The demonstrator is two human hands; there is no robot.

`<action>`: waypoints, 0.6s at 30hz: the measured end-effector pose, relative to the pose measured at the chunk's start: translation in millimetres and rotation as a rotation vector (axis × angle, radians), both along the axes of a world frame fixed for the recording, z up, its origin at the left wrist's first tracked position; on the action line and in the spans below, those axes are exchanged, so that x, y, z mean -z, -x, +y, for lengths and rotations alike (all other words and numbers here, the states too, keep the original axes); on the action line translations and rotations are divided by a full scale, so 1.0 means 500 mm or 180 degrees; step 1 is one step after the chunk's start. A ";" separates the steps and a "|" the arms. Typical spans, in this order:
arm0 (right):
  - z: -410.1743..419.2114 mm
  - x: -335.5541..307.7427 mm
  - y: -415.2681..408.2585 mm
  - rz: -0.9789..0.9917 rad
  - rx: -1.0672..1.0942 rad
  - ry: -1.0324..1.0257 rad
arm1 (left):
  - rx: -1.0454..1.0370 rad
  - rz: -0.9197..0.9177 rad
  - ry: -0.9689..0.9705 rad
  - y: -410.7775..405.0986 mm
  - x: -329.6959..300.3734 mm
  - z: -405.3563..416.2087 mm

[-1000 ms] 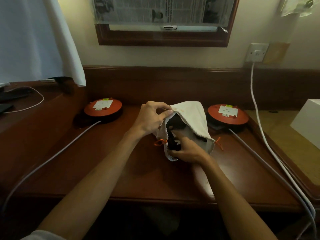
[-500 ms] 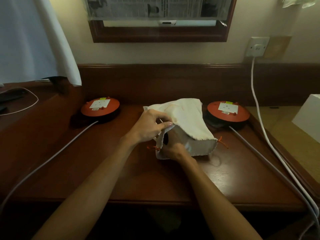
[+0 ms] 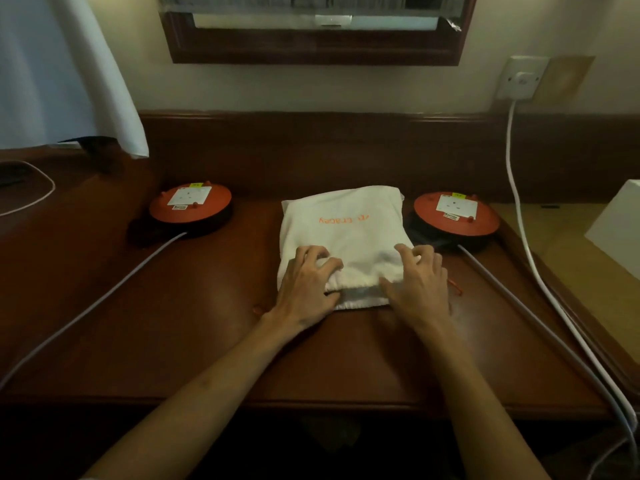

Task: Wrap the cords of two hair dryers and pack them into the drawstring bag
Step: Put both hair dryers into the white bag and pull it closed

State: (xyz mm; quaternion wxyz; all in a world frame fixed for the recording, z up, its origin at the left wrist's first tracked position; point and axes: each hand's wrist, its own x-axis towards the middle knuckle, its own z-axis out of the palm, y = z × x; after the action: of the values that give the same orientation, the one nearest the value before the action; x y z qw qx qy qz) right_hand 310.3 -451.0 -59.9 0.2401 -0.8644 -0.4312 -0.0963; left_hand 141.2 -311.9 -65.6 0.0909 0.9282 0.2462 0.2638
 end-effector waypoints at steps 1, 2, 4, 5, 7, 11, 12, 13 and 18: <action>0.001 0.011 -0.007 -0.0079 0.0051 0.0246 | 0.0018 -0.0053 -0.0007 0.000 0.001 -0.001; 0.000 0.022 -0.014 -0.0118 0.0066 0.0407 | 0.0021 -0.0100 -0.0006 0.000 0.003 0.001; -0.008 0.030 -0.028 0.0053 0.0117 0.0441 | -0.0018 -0.0215 -0.0022 0.003 0.009 0.008; -0.013 0.029 -0.034 0.0161 0.0155 0.0406 | -0.0051 -0.0262 -0.0032 0.006 0.014 0.013; -0.019 0.019 -0.040 0.0133 0.0198 0.0503 | -0.0118 -0.0284 -0.0128 0.013 0.027 0.022; 0.016 -0.030 -0.019 -0.0038 0.0126 -0.0171 | -0.0154 -0.0010 -0.0266 0.016 0.040 0.041; 0.039 -0.044 -0.011 -0.0052 0.0082 -0.0411 | -0.0127 0.0053 -0.0234 0.013 0.041 0.044; 0.067 -0.055 -0.005 -0.0062 0.0033 -0.0521 | -0.0100 0.0119 -0.0228 0.009 0.042 0.046; 0.193 -0.029 -0.009 -0.0300 -0.0156 0.0560 | -0.0112 0.0324 -0.0515 0.008 0.047 0.055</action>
State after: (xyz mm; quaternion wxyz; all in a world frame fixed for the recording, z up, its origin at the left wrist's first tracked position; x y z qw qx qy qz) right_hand 314.5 -354.6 -45.4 0.1451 -0.8658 -0.4698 -0.0927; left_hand 137.4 -284.3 -89.2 -0.0017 0.9402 0.2447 0.2369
